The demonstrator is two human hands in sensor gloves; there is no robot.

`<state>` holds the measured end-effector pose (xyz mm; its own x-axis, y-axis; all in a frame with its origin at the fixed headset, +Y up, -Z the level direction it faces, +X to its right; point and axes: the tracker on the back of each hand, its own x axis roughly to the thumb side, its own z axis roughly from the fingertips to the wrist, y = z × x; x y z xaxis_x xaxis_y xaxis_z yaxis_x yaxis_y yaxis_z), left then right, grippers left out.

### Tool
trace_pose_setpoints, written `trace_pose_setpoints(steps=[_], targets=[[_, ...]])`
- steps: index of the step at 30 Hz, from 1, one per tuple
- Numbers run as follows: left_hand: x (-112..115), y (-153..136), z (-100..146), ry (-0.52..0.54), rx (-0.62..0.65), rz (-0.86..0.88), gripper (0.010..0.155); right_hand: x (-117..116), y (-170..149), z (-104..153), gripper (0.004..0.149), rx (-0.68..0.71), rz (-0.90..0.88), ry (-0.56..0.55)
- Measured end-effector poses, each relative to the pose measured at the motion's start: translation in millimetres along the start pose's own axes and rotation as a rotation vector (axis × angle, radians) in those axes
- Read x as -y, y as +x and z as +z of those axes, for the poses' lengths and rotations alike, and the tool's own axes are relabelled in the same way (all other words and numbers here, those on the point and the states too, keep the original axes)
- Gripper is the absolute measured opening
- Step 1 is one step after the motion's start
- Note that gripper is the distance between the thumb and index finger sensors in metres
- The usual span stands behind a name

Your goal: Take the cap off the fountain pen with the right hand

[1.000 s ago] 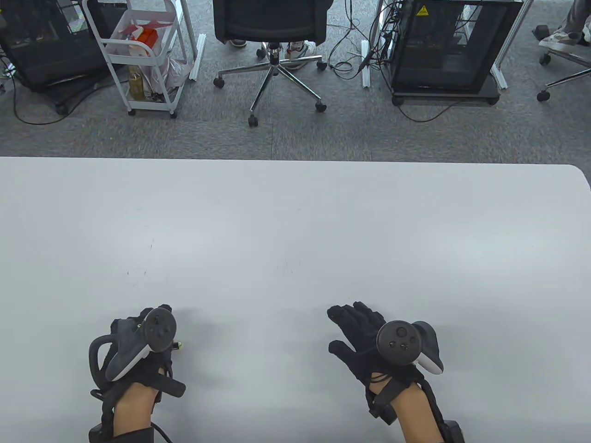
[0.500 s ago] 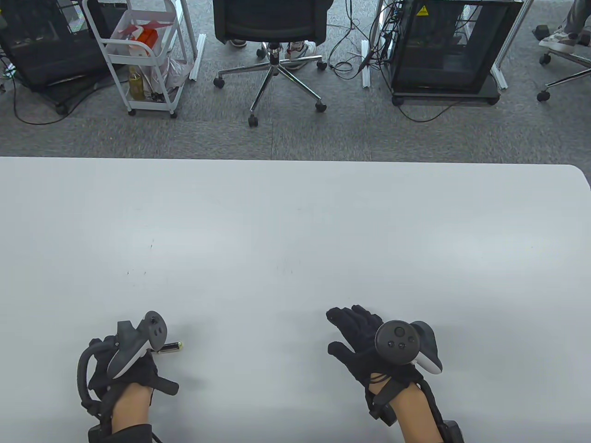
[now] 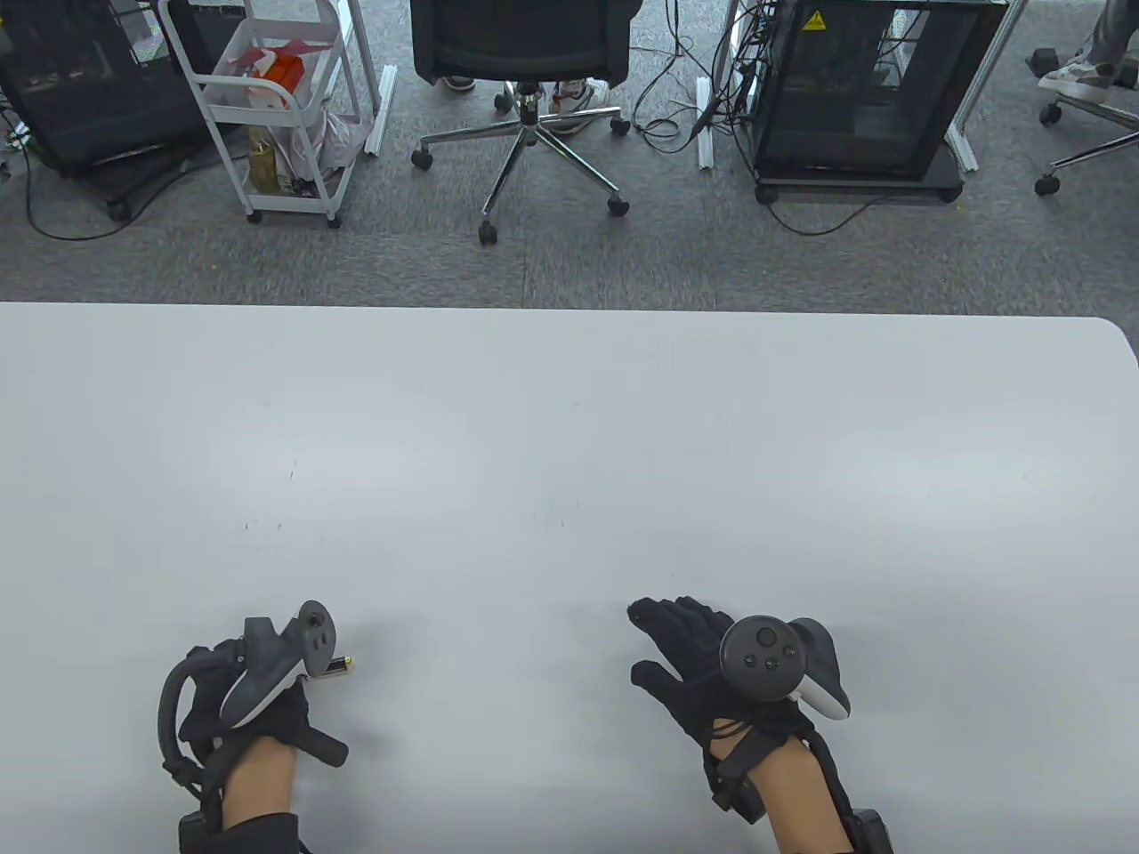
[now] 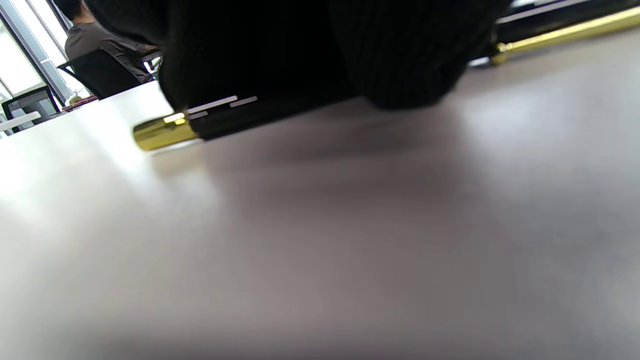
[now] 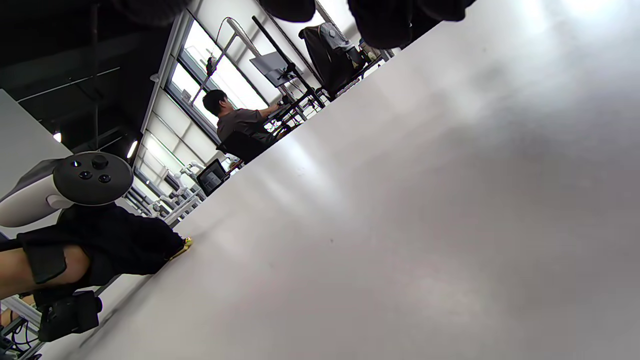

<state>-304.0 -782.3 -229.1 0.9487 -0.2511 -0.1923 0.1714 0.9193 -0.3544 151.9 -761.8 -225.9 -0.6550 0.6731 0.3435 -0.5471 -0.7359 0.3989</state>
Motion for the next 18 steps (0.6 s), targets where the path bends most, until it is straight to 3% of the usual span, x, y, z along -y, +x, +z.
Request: trace_pose_setpoints(steps=[7, 13, 18], targets=[[3, 4, 0, -0.001, -0.003, -0.014, 0.052, 0, -2, 0, 0.072, -0.007, 0.003, 0.007], [-16, 12, 3, 0.106, 0.076, 0.166, 0.051, 2, -6, 0, 0.072, -0.020, -0.001, 0.002], [-31, 25, 12, 0.206, 0.157, 0.206, 0.051, 2, -6, 1, 0.072, -0.019, -0.010, 0.000]])
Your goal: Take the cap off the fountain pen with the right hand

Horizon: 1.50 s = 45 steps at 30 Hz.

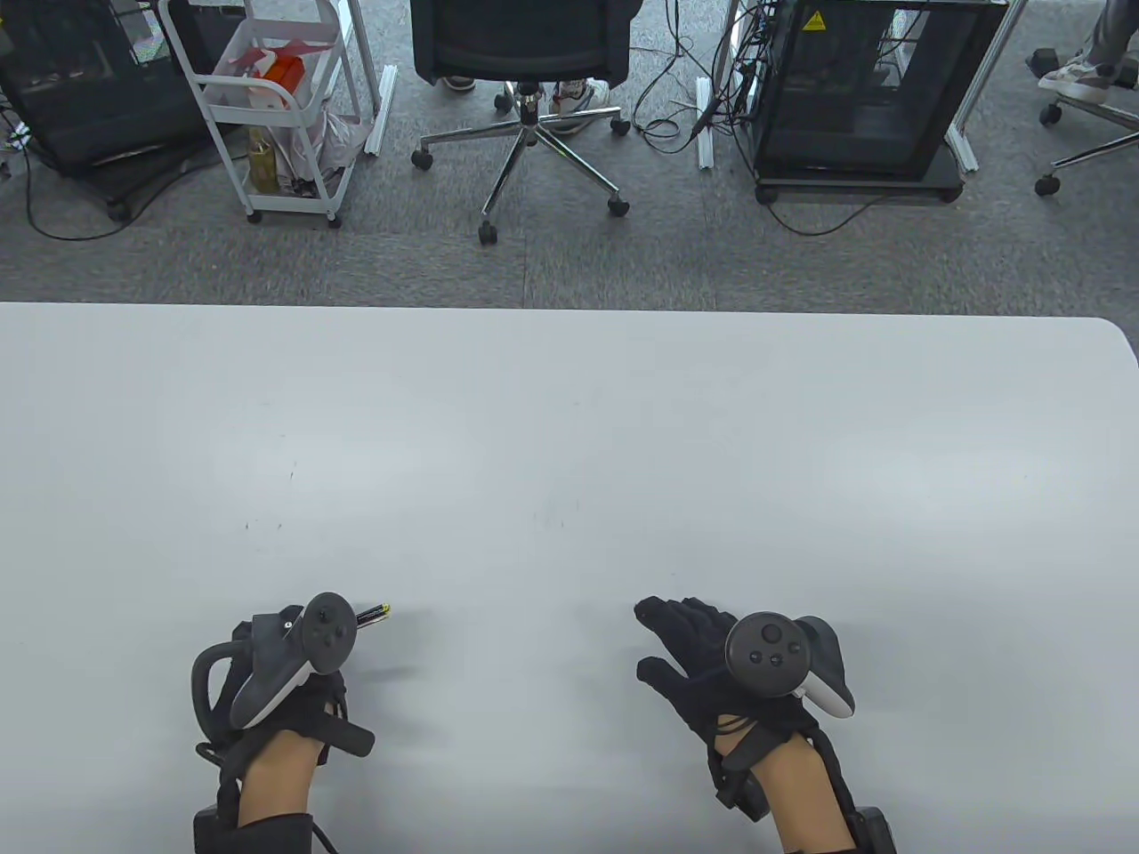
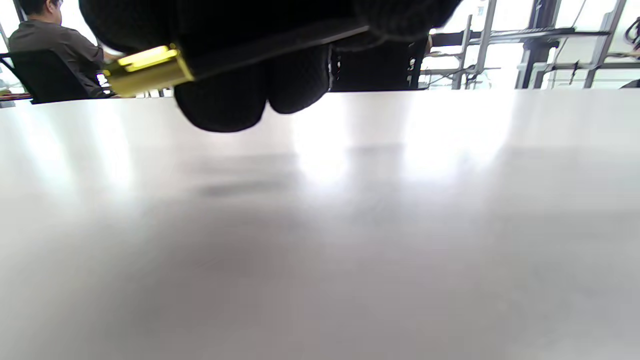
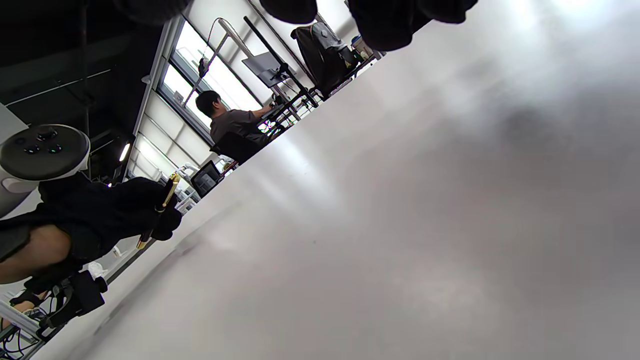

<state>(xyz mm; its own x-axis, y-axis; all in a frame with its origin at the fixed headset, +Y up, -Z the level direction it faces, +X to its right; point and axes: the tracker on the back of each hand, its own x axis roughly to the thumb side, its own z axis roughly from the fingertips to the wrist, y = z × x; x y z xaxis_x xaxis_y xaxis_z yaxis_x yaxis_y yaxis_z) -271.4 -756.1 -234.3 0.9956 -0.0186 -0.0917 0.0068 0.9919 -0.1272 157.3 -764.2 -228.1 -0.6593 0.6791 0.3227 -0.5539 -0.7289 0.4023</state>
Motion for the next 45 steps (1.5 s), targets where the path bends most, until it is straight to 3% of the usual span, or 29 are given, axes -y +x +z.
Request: trace_pose_setpoints(steps=[10, 17, 24, 33, 41, 45], targets=[[-30, 61, 22, 0.236, 0.211, -0.015, 0.051, -2, 11, -1, 0.072, 0.061, -0.013, -0.029], [-39, 105, 38, 0.311, 0.373, -0.035, 0.051, -1, 22, 0, 0.072, 0.146, -0.020, -0.107], [-40, 133, 49, 0.321, 0.482, -0.002, 0.051, -4, 40, -1, 0.072, 0.242, 0.010, -0.161], [-40, 158, 61, 0.337, 0.637, -0.004, 0.050, -17, 66, -5, 0.073, 0.321, 0.098, -0.135], [-43, 165, 69, 0.392, 0.690, 0.006, 0.049, -20, 77, -6, 0.063, 0.340, 0.185, -0.147], [-43, 167, 67, 0.360, 0.706, 0.040, 0.050, -20, 80, -7, 0.057, 0.339, 0.264, -0.157]])
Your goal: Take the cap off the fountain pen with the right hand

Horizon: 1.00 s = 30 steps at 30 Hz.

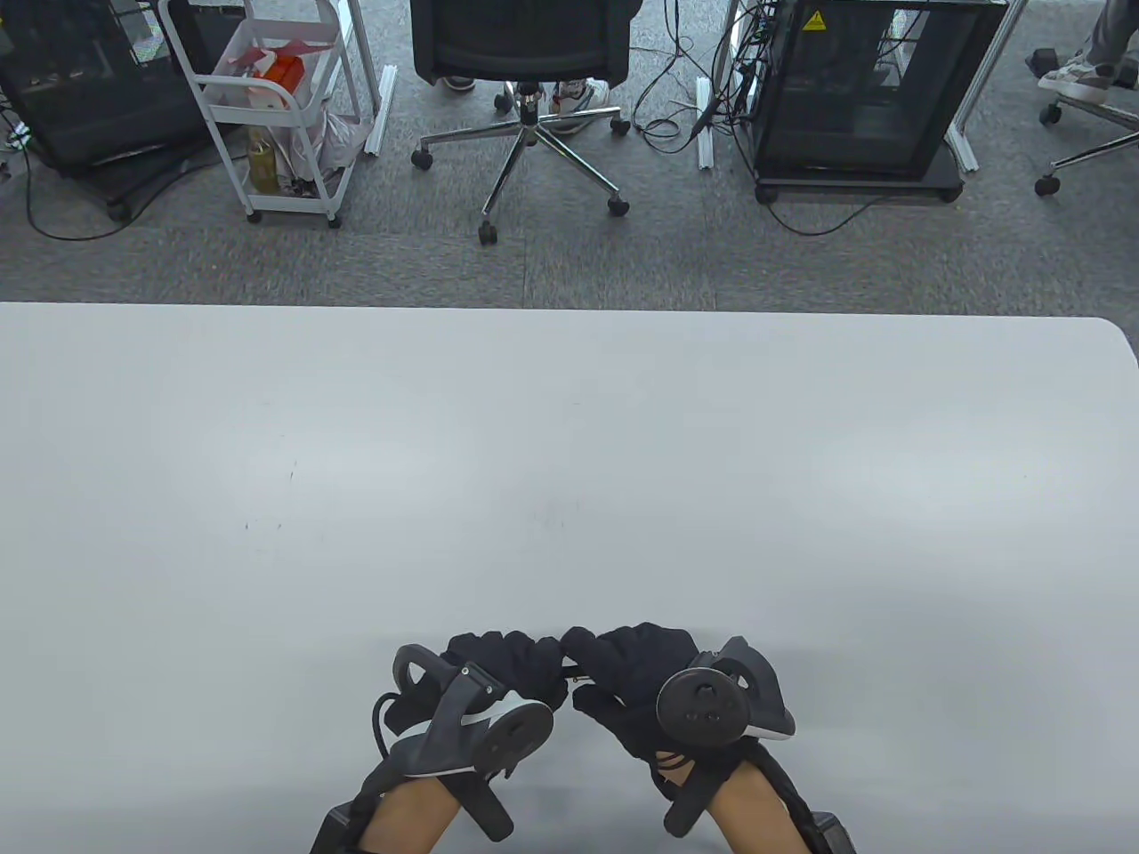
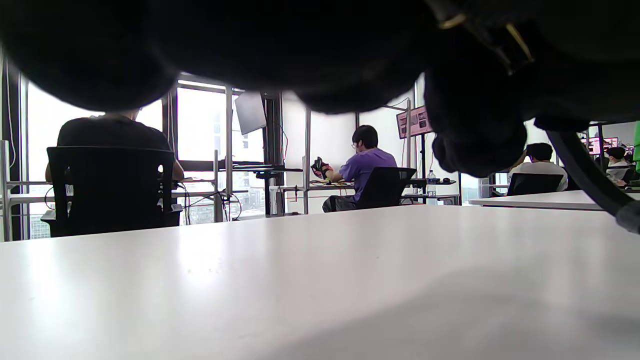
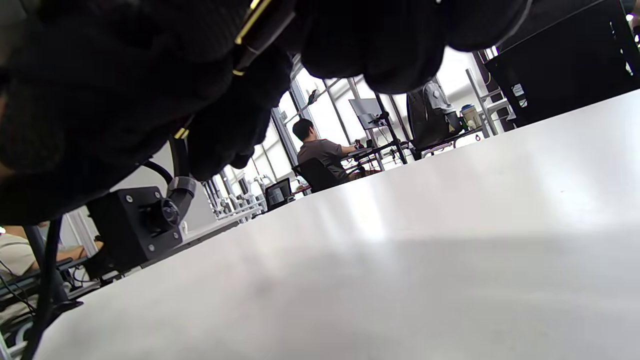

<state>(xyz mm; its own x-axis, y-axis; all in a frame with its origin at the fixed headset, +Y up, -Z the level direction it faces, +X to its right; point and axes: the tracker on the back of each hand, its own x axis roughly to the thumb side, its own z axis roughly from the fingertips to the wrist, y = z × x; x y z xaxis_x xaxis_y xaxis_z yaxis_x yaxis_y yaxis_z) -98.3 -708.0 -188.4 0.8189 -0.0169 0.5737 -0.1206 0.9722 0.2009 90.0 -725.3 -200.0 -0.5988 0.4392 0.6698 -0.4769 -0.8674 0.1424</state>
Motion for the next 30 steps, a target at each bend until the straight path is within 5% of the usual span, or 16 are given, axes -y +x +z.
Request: trace_pose_setpoints(steps=[30], targets=[[5.5, -2.0, 1.4, -0.055, 0.033, 0.011, 0.049, 1.0, -0.6, 0.0, 0.049, 0.026, 0.097, -0.041]])
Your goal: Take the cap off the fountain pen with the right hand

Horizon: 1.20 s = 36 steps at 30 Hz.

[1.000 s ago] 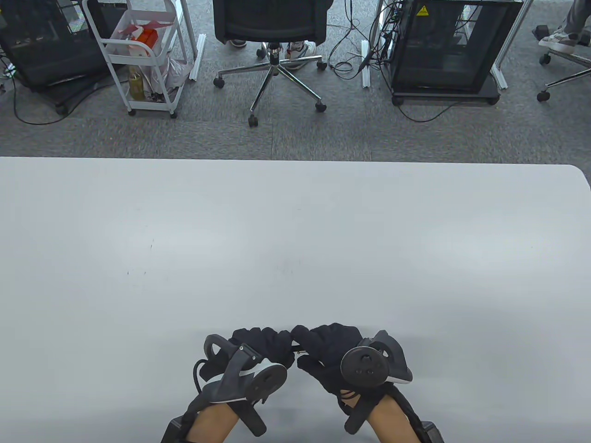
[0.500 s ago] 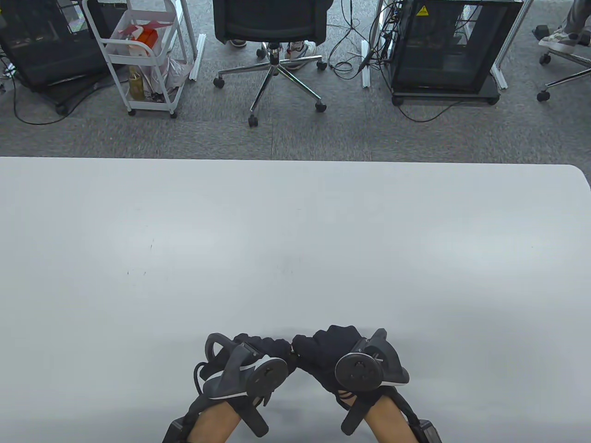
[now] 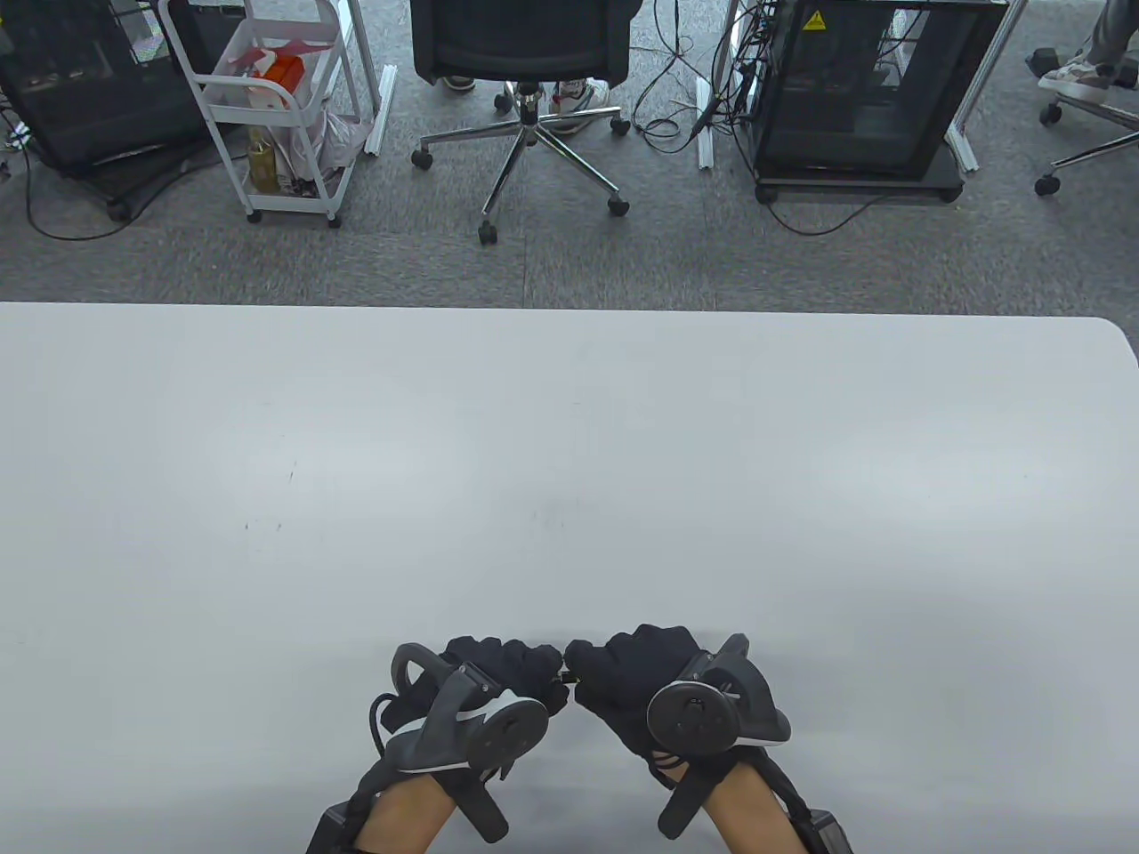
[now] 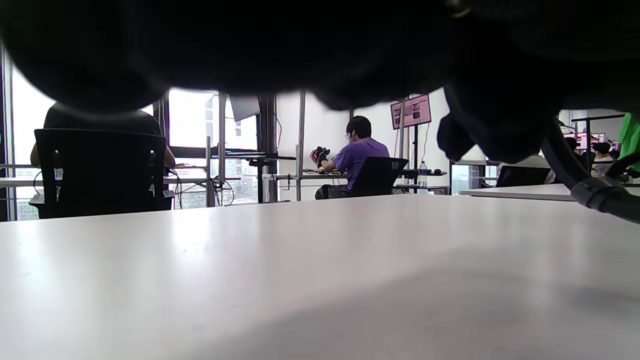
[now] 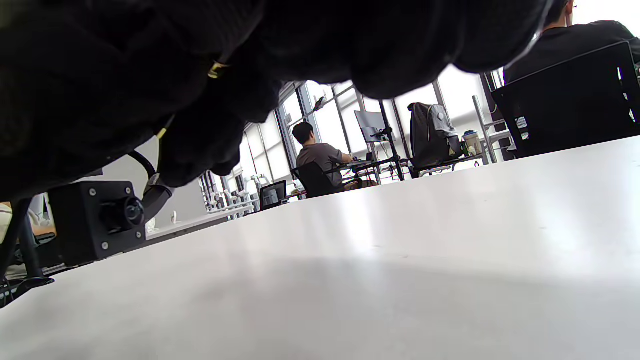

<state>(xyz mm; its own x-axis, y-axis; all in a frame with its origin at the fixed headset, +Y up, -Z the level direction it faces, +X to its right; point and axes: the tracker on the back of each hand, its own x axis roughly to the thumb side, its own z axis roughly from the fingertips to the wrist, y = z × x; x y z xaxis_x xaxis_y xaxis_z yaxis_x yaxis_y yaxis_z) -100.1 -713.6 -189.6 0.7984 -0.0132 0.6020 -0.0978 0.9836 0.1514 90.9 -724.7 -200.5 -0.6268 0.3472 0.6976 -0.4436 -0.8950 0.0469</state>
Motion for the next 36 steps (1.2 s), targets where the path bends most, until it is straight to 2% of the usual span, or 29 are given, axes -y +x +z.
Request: trace_pose_setpoints(steps=[5, 10, 12, 17, 22, 29, 36], targets=[[0, -1, 1, 0.011, -0.033, -0.043, 0.048, 2, -7, 2, 0.049, -0.027, -0.017, -0.004], [0, -18, 4, 0.010, -0.138, -0.053, 0.047, 3, -17, 5, 0.049, -0.087, -0.008, -0.018], [1, -25, 6, 0.005, -0.171, -0.043, 0.047, 1, -22, 6, 0.049, -0.129, -0.013, 0.014], [0, -36, 10, 0.020, -0.230, -0.022, 0.047, -12, -33, 5, 0.048, -0.210, 0.110, 0.135], [1, -39, 10, 0.001, -0.232, -0.008, 0.047, -28, -35, 2, 0.048, -0.206, 0.276, 0.263], [0, -39, 10, 0.010, -0.234, 0.006, 0.047, -42, -29, -3, 0.048, -0.191, 0.364, 0.327], [1, -43, 11, -0.006, -0.243, 0.019, 0.047, -44, -25, -5, 0.048, -0.201, 0.418, 0.330]])
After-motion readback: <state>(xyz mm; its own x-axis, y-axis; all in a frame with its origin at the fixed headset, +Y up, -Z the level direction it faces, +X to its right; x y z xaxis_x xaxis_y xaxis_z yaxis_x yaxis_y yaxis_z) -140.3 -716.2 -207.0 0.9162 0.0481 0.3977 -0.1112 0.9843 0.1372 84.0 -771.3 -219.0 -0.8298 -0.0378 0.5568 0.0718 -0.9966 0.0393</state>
